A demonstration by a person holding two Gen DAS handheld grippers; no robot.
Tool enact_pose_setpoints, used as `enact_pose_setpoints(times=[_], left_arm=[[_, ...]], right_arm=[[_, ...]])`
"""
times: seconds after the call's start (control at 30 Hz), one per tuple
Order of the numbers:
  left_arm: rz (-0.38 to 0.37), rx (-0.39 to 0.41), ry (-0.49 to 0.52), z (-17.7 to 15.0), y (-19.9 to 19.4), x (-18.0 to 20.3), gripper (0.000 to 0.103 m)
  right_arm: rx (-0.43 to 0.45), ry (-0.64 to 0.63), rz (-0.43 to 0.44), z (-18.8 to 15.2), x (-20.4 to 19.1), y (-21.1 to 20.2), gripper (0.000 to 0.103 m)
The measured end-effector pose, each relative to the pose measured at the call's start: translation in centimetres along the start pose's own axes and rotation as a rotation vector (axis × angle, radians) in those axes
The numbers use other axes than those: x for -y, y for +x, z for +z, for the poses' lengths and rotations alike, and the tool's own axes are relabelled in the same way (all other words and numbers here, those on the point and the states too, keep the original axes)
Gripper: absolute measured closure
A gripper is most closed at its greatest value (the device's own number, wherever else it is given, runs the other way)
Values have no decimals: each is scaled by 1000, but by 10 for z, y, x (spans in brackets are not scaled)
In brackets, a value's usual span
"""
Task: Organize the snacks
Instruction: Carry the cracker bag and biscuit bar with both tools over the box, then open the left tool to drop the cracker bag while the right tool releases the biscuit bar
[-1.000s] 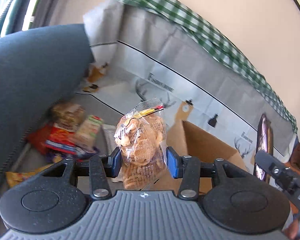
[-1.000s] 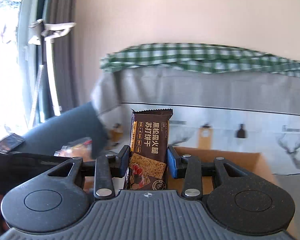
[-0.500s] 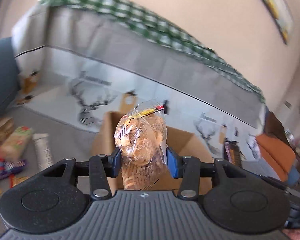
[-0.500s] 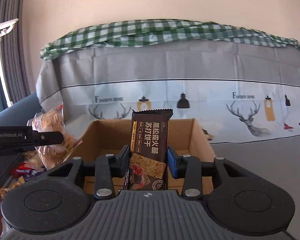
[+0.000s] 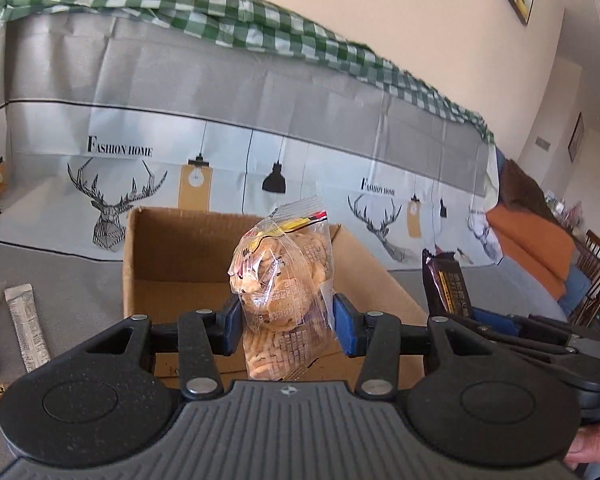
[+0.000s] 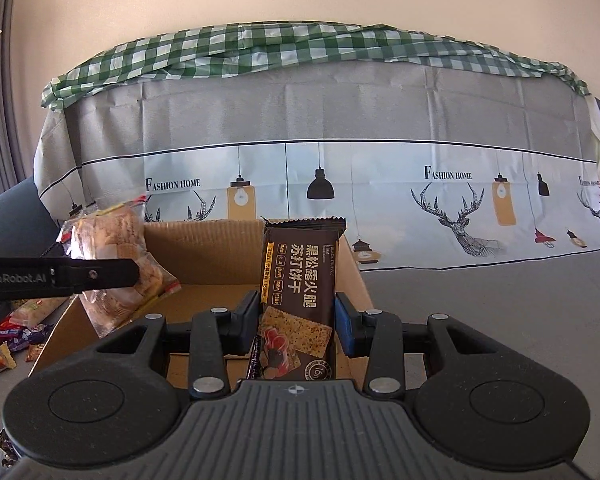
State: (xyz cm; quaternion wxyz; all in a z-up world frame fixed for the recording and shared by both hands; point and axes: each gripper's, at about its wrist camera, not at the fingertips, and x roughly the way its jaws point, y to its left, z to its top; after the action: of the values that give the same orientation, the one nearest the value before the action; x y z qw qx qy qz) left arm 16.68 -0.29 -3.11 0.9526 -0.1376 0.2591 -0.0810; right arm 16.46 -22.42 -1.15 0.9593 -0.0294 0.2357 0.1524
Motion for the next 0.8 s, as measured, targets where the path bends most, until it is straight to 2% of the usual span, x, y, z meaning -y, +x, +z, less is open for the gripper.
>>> enact_pose_setpoints(times=[0.27,0.57,0.8], left_arm=[[17,-38,-57,-3,5,-2,52],[66,-58,-54,-2,1,-8,52],[35,-52,-54,-1,-2,-10,52]], right_arm=[[-9,-26,9,2,-13,7,62],[-31,-30,11,2,-27,14,62],[-38,-22,-3,1,-24,15,62]])
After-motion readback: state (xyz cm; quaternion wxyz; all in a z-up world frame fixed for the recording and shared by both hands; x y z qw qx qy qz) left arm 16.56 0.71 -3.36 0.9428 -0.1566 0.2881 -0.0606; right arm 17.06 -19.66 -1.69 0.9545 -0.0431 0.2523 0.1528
